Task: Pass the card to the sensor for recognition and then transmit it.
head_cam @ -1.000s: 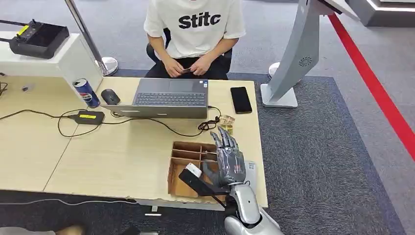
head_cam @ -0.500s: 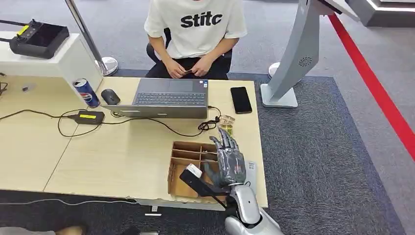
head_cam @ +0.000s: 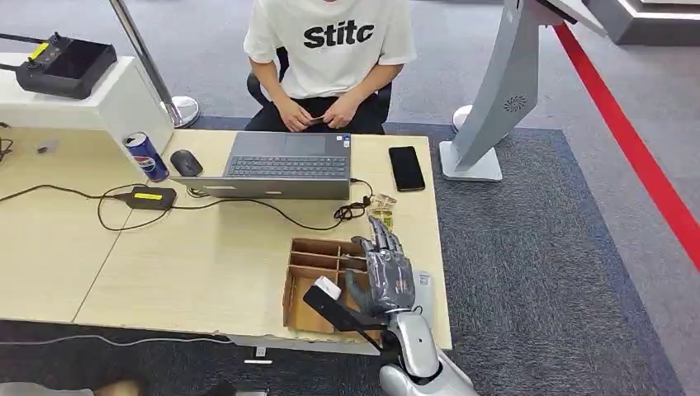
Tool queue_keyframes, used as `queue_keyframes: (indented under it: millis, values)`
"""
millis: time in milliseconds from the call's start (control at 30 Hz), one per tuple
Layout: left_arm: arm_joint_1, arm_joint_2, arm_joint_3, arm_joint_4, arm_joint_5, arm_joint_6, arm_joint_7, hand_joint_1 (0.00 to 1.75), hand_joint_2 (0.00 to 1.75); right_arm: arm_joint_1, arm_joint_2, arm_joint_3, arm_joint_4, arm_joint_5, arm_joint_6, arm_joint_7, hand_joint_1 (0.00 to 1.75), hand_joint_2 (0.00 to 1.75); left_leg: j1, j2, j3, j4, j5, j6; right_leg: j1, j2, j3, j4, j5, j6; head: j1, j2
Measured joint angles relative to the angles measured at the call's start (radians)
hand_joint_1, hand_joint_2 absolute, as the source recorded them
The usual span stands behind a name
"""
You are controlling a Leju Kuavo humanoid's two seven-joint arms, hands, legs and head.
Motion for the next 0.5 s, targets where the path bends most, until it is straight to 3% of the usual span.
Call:
queue_keyframes:
  millis: [500]
  values:
    - [0.000, 0.000, 0.000, 0.000, 0.000, 0.000, 0.000, 0.00, 1.75, 0.000, 0.000, 0.000, 0.000, 0.000, 0.000, 0.000, 0.68, 1.75, 0.000, 0.000, 0.000, 0.000, 0.000, 0.000, 0.000, 0.000, 0.000, 0.000, 0.000, 0.000, 0.000, 0.000]
